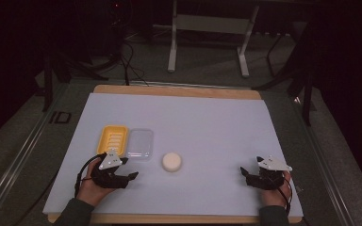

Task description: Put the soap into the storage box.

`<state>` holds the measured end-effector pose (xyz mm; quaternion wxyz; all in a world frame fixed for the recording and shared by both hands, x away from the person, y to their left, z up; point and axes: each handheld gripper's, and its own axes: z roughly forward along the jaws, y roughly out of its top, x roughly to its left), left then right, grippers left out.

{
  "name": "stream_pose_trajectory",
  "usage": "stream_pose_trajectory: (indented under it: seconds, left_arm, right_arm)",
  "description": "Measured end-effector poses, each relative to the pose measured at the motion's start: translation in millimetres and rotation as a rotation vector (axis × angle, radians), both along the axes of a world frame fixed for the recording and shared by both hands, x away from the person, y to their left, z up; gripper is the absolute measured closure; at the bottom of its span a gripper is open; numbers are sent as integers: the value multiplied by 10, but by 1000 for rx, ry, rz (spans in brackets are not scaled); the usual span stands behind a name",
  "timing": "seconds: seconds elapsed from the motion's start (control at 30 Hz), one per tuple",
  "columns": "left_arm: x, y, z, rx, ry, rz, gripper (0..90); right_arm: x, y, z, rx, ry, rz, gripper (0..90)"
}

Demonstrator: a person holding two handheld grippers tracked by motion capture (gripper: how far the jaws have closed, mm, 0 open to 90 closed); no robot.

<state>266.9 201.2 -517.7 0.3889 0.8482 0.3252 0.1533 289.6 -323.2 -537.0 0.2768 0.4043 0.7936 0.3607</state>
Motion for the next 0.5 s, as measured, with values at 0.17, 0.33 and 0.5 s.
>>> stream_pose_trajectory:
  seconds: [0.17, 0.33, 0.5]
  left_arm:
    - [35, -68, 38, 12, -7, -17, 317]
    - [67, -144, 71, 17, -7, -39, 308]
    - [89, -190, 114, 23, -8, -60, 301]
  right_arm:
    - [-5, -3, 2, 5, 0, 0, 208]
    - [-6, -4, 3, 7, 0, 1, 208]
    - [-6, -4, 3, 7, 0, 1, 207]
